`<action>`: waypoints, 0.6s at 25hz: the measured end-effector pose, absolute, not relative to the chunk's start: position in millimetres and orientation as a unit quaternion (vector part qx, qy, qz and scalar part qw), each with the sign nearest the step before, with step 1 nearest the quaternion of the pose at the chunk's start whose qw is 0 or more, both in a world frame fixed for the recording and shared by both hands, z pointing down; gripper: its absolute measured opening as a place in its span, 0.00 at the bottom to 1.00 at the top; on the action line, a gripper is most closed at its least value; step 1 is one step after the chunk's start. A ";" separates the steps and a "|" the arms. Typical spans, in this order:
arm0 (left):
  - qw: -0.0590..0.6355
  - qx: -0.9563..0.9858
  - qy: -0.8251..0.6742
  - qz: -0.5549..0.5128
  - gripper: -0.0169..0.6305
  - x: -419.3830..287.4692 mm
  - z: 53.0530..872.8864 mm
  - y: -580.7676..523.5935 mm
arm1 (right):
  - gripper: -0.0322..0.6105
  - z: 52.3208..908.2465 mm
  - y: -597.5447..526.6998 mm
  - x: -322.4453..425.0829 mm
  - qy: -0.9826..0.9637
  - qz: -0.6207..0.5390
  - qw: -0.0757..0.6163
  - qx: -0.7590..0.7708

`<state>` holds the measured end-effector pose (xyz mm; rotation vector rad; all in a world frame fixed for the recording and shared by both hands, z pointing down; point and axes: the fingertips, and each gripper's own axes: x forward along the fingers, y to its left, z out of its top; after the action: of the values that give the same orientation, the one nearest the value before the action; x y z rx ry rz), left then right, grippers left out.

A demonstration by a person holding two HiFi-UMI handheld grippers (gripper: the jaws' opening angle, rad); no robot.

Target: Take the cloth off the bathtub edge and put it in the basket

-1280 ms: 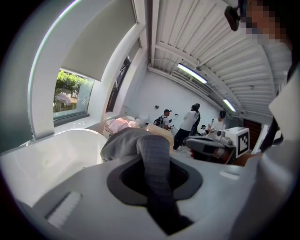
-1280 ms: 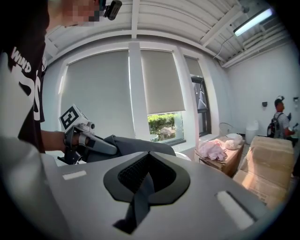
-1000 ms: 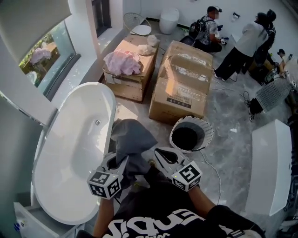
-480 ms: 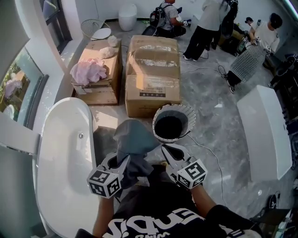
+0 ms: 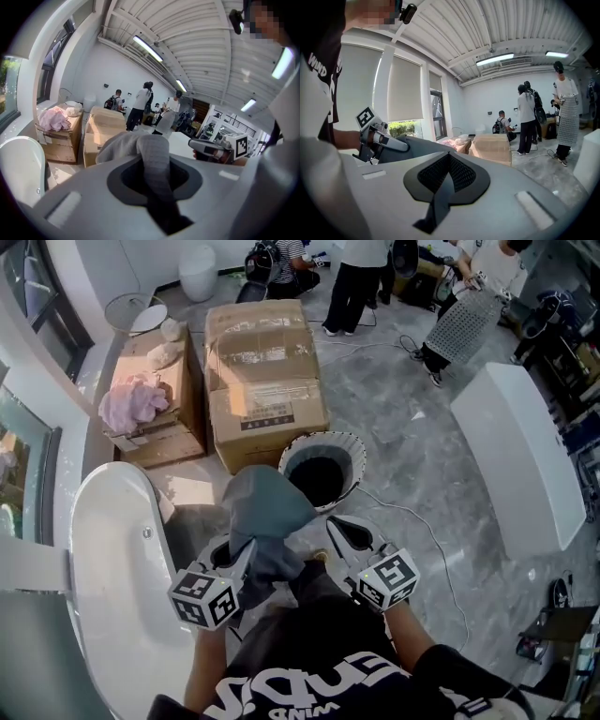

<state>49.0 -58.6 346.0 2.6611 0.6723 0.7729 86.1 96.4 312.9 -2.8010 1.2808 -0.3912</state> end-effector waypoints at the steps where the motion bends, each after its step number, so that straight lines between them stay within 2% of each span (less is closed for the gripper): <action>1: 0.144 0.922 0.237 0.270 0.13 54.6 346.1 -54.4 | 0.06 313.4 101.7 89.2 0.407 -0.126 0.019 -0.905; 15: 0.121 0.900 0.314 0.277 0.13 151.1 339.0 14.9 | 0.06 324.3 164.3 163.3 0.336 -0.123 0.041 -0.933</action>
<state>151.1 14.9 339.0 2.6280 0.9159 0.8091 163.3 164.3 324.3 -2.8565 1.0275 -0.3780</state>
